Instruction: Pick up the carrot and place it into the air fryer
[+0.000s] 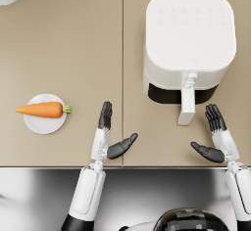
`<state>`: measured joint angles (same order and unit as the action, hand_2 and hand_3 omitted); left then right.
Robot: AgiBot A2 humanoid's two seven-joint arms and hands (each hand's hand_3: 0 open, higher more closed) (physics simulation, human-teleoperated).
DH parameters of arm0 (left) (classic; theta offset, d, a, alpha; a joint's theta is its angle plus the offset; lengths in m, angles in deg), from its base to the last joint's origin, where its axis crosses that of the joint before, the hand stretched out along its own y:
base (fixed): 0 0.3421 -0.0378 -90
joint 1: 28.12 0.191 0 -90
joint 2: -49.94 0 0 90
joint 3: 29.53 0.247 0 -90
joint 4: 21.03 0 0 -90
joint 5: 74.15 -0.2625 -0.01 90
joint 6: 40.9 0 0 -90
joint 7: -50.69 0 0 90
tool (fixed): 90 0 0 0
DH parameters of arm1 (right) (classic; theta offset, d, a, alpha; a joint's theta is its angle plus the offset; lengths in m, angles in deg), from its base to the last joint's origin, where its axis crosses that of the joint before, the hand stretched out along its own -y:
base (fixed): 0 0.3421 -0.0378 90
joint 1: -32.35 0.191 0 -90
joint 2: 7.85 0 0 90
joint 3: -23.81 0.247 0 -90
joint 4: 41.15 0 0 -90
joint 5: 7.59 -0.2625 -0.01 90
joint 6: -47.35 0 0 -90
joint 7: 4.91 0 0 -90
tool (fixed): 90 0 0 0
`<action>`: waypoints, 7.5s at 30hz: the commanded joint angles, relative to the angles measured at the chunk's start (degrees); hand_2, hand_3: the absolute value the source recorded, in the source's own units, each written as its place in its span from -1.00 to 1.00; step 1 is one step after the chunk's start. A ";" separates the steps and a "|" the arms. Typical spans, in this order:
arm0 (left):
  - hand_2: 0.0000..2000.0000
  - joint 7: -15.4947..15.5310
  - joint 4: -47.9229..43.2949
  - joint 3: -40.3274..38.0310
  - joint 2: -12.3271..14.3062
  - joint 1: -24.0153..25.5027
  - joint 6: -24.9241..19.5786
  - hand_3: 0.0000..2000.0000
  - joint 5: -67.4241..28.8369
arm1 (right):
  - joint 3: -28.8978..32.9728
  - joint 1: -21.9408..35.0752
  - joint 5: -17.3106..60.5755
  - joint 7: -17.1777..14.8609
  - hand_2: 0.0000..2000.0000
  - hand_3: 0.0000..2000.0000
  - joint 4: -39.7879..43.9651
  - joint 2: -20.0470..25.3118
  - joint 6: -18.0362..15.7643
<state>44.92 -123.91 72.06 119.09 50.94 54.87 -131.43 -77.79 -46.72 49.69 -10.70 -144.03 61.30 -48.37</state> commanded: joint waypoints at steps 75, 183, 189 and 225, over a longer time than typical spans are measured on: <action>-1.00 19.57 34.29 -25.00 -0.12 -21.71 -29.65 -1.00 -120.43 | 3.98 1.18 24.32 5.78 -1.00 -1.00 3.66 7.72 5.71; -1.00 5.87 -1.39 5.48 8.05 -17.87 -5.31 -1.00 -93.24 | -32.92 -0.12 24.23 6.08 1.00 1.00 -15.71 -17.29 1.27; -1.00 5.78 -3.21 -1.12 7.77 -16.05 -5.74 -1.00 -93.22 | -25.54 4.41 24.40 6.33 1.00 1.00 -9.90 -8.10 -2.97; -1.00 5.76 -3.75 -12.85 8.84 -18.75 -5.81 -1.00 -93.17 | -12.73 38.48 24.84 5.12 1.00 1.00 46.47 18.56 -16.32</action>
<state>50.68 -127.77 59.16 127.88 33.43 49.07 -224.60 -89.66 -21.18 74.51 -5.64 -98.06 71.07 -64.41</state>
